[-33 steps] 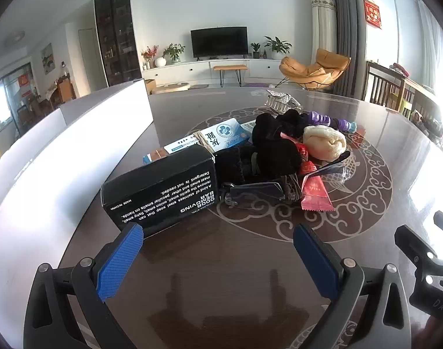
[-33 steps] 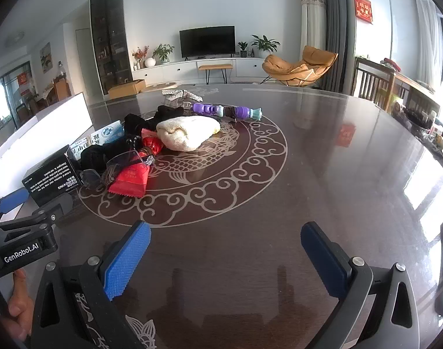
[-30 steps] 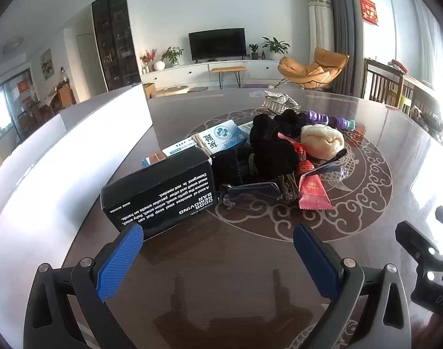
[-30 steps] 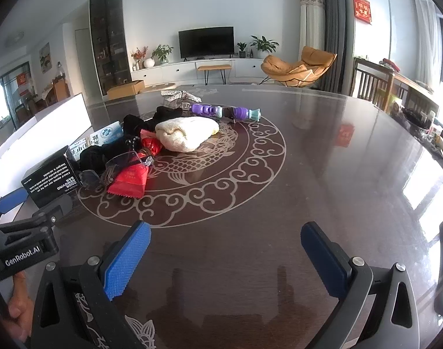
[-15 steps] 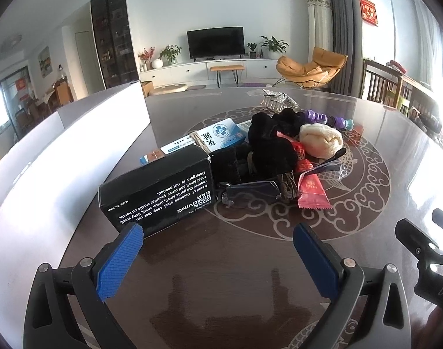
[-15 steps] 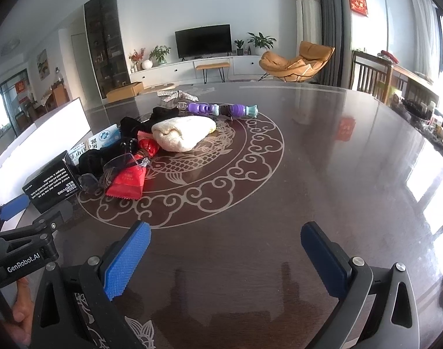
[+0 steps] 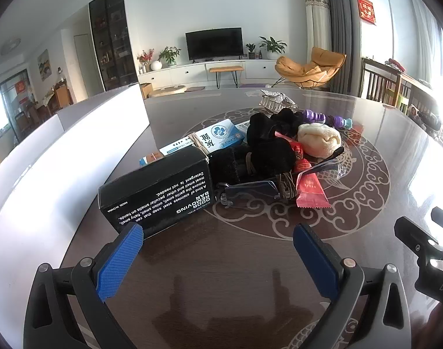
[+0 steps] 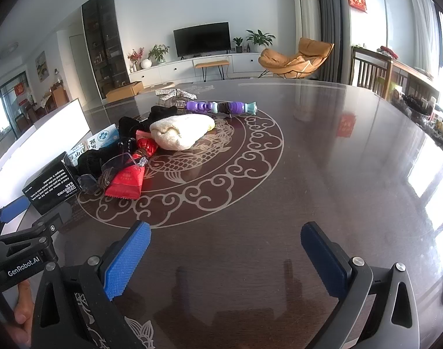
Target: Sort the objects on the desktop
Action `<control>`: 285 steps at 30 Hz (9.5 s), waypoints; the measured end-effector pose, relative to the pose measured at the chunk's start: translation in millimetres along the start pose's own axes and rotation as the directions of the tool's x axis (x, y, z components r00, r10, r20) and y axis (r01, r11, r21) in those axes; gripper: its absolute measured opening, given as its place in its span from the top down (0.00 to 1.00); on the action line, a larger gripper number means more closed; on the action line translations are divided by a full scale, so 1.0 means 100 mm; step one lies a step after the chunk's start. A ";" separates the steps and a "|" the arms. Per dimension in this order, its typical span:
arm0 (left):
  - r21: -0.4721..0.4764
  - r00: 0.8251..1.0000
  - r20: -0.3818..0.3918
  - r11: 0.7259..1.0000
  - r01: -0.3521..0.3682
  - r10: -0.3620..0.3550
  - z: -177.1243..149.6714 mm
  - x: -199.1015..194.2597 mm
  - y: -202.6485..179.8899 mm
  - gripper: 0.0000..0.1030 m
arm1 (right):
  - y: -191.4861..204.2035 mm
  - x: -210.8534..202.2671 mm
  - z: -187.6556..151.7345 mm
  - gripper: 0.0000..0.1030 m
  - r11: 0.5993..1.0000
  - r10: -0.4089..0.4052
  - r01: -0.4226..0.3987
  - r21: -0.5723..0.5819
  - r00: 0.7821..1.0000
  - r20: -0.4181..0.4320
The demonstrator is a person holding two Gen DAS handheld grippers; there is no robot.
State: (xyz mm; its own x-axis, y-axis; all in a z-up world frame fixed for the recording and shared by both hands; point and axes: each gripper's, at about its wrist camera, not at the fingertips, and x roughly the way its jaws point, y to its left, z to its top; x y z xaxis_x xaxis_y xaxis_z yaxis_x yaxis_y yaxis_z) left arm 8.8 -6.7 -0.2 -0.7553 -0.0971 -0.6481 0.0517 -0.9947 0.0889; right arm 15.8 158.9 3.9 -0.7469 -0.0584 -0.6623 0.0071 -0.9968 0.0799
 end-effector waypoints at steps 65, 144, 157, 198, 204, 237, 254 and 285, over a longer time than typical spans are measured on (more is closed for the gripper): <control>0.055 0.974 -0.218 0.997 -0.045 0.056 0.03 0.39 -0.07 0.00 | 0.15 0.31 0.02 0.00 0.996 -0.040 0.028 -0.080 0.987 -0.156; -0.029 0.966 -0.230 0.993 0.111 -0.115 0.44 1.02 0.10 0.00 | 0.22 0.86 0.36 0.00 0.987 0.006 -0.042 -0.156 0.974 -0.225; -0.029 0.966 -0.230 0.993 0.112 -0.115 0.44 1.02 0.10 0.00 | 0.21 0.86 0.36 0.00 0.987 0.006 -0.042 -0.156 0.974 -0.225; -0.028 0.966 -0.230 0.993 0.112 -0.116 0.43 1.02 0.10 0.00 | 0.22 0.86 0.36 0.00 0.987 0.006 -0.042 -0.156 0.974 -0.225; -0.027 0.966 -0.230 0.993 0.112 -0.116 0.44 1.02 0.10 0.00 | 0.22 0.86 0.36 0.00 0.987 0.006 -0.042 -0.156 0.974 -0.225; 0.010 0.951 -0.272 0.988 0.156 -0.147 0.23 0.76 0.13 0.00 | 0.21 0.85 0.36 0.00 0.987 0.007 -0.043 -0.156 0.974 -0.225; -0.017 0.974 -0.141 0.984 0.175 -0.175 1.28 1.02 0.65 0.00 | 0.22 0.86 0.36 0.00 0.987 0.007 -0.043 -0.156 0.974 -0.225; 0.093 0.967 -0.191 0.978 0.187 -0.167 0.39 0.21 0.71 0.00 | 0.23 0.86 0.36 0.00 0.987 0.007 -0.043 -0.156 0.974 -0.225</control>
State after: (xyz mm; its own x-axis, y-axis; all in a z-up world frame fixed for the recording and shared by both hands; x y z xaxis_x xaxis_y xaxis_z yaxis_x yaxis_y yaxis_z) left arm -29.1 -78.3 22.4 -0.6142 0.0660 -0.7864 -0.1516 -0.9878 0.0355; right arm -72.3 133.3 -24.9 -0.5780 -0.0759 -0.8125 0.1428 -0.9897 -0.0091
